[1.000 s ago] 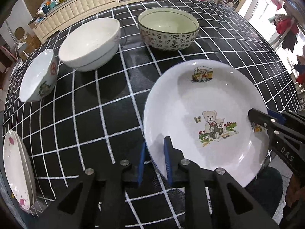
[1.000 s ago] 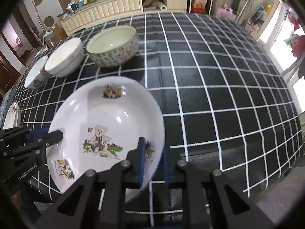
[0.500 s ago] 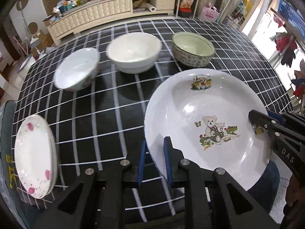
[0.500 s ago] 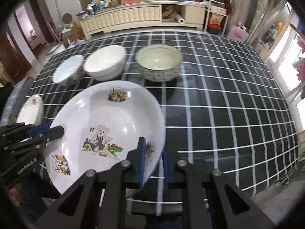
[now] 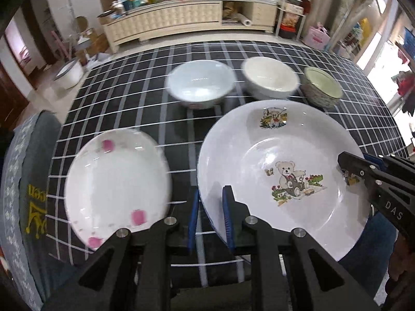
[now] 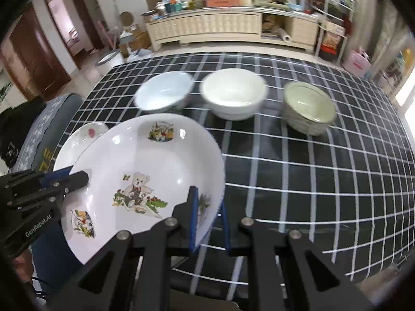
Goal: Organize plates and bowls
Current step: 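Carry the bear-print plate with the right gripper over the plate stack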
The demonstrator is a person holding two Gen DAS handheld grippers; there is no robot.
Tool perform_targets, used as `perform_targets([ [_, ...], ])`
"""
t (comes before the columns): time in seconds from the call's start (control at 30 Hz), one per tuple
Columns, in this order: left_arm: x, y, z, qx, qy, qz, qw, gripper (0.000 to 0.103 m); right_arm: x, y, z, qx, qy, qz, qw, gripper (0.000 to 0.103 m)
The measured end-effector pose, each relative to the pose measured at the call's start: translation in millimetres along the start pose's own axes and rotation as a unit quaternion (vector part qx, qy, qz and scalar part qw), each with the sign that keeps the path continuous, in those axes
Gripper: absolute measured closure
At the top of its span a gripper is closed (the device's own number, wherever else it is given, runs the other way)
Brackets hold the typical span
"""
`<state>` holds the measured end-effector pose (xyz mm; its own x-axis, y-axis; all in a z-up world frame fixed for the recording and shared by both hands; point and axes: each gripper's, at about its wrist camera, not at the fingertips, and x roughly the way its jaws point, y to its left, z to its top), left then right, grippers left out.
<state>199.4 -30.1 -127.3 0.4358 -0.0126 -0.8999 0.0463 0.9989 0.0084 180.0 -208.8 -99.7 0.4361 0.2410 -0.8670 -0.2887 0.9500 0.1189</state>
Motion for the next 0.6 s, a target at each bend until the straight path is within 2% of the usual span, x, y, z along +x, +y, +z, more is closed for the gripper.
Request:
perform_targets([
  [0.33, -11, 92, -30, -0.053, 0.005, 0.029, 0.9982, 0.087, 31, 79, 14, -0.045, 0.015, 0.029, 0.998, 0.083],
  [0.6, -2, 139, -46, -0.089, 0.017, 0.043, 0.9949, 0.087, 51, 119, 15, -0.071, 0.036, 0.039, 0.996, 0.083],
])
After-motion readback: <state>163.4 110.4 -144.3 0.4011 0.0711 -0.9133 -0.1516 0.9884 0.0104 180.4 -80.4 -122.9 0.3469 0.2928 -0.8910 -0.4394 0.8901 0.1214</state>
